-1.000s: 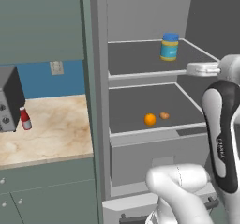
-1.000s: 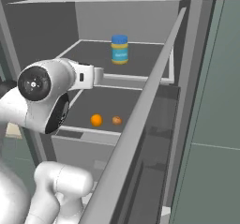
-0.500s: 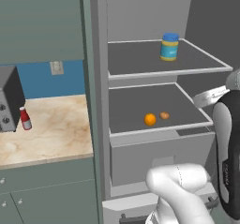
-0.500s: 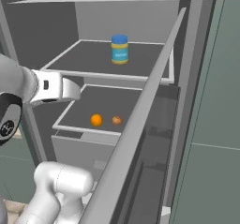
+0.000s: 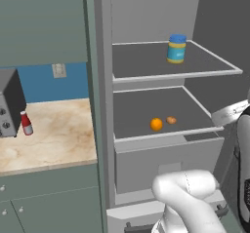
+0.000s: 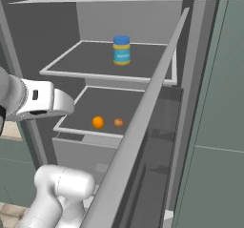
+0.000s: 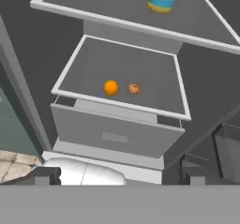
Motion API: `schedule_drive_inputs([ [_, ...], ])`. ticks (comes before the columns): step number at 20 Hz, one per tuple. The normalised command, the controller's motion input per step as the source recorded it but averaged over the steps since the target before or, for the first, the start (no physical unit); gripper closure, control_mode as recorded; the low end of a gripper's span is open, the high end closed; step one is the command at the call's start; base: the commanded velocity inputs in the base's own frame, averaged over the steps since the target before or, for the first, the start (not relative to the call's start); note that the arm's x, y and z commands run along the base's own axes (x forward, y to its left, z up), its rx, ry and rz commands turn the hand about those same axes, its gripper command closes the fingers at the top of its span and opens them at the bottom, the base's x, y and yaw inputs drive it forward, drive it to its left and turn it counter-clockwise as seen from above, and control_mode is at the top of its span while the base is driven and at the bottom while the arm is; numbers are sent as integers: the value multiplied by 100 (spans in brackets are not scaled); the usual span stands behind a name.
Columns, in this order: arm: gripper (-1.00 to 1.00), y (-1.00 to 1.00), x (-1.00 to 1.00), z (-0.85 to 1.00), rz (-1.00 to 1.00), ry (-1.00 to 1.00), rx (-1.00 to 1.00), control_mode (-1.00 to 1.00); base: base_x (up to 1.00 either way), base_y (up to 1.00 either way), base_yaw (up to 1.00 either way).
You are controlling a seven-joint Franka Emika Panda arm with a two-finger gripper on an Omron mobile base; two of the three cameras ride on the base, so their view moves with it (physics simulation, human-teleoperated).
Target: Place the ketchup and mayonnaise from the counter to the top shelf of the fridge. If the existing items in the fridge are on the top shelf, move them to other shelves.
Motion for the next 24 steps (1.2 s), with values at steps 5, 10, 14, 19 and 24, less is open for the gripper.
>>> schedule_drive_inputs([
  [5,-100,22,-67,-39,3,2,0,100,-18,11,0],
  [10,-100,0,0,0,0,0,0,100,-75,82,0],
  [14,-100,0,0,0,0,0,0,100,-16,100,-3],
  [19,-100,0,0,0,0,0,0,100,45,100,-11],
  [24,-100,0,0,0,0,0,0,100,91,78,-5],
])
